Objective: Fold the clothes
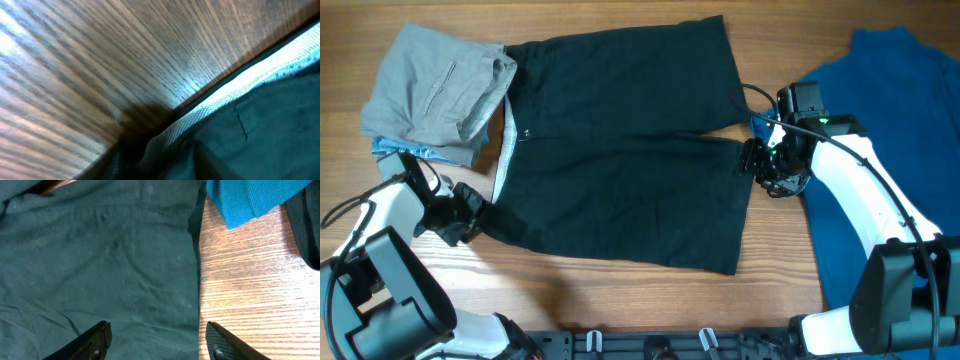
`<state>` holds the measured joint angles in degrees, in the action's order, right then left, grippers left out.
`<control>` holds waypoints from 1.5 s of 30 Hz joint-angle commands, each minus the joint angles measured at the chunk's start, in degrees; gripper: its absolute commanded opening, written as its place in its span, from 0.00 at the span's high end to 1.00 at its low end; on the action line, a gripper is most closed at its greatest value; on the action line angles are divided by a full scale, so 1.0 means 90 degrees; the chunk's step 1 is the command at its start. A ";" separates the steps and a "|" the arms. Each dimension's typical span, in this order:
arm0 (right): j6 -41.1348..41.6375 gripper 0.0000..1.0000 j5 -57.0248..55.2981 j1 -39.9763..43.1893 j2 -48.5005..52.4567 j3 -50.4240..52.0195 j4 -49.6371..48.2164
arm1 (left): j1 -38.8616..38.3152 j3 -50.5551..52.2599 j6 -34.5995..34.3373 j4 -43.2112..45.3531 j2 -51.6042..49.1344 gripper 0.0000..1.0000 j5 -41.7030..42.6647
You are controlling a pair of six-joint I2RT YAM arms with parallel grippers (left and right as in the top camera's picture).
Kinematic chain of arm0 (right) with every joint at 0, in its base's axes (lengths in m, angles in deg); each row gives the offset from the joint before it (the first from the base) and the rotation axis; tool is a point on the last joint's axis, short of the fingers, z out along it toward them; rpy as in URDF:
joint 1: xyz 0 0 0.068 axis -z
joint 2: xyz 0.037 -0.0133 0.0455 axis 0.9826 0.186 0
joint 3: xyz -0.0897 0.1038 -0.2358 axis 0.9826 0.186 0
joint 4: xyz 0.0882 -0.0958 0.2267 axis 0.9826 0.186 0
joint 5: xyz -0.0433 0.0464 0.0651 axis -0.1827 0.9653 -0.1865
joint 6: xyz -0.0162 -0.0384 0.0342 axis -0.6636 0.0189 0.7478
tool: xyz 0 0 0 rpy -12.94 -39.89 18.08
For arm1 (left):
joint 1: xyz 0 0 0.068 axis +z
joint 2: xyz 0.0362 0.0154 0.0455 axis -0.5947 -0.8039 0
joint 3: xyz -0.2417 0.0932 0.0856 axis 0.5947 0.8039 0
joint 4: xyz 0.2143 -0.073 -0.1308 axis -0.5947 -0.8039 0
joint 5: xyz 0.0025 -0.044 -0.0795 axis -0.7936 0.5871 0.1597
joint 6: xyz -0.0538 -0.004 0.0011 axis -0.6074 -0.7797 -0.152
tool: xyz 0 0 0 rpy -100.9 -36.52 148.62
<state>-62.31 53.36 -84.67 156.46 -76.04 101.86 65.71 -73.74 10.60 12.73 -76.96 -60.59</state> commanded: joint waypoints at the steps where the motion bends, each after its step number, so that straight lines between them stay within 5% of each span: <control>1: 0.0061 0.35 -0.0155 0.0012 0.0044 0.0049 0.0012 | -0.0024 0.0219 0.0209 -0.0085 -0.0274 0.79 0.0044; 4: 0.0063 0.35 -0.0160 0.0012 0.0044 0.0049 0.0012 | -0.0024 0.0313 0.0219 -0.0087 -0.0274 0.96 0.0046; 7: 0.0063 0.35 -0.0180 0.0012 0.0044 0.0049 0.0017 | -0.0024 0.0321 0.0323 -0.0206 -0.0274 0.92 0.0049; 9: 0.0061 0.35 -0.0177 0.0012 0.0044 0.0049 0.0022 | -0.0022 0.0318 0.0389 -0.0294 -0.0274 0.42 0.0029; 11: 0.0053 0.35 -0.0180 0.0012 0.0044 0.0049 0.0039 | 0.0017 0.0318 0.0430 -0.0471 -0.0274 0.34 -0.0126; 20: -0.0102 0.34 -0.0177 0.0012 0.0044 0.0049 0.0209 | 0.0478 0.0287 0.1571 -0.1450 0.0255 0.42 0.0379; 24: -0.0100 0.34 -0.0177 0.0012 0.0044 0.0049 0.0236 | 0.1022 0.0187 0.1518 -0.1382 0.0986 0.41 0.0406; 33: -0.0085 0.34 -0.0177 0.0012 0.0044 0.0049 0.0005 | 0.0726 0.1015 0.1139 -0.0313 0.0942 0.40 0.0401; 39: -0.0085 0.34 -0.0180 0.0012 0.0044 0.0049 -0.0039 | 0.0726 0.1049 0.1112 0.0194 0.0942 0.52 0.0044; 45: -0.0085 0.34 -0.0180 0.0012 0.0044 0.0049 -0.0041 | 0.0724 0.1095 0.0806 0.0469 0.0937 0.49 0.0129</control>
<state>-62.81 52.77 -84.67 156.46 -76.04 101.62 72.44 -64.87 19.08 16.99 -68.47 -57.88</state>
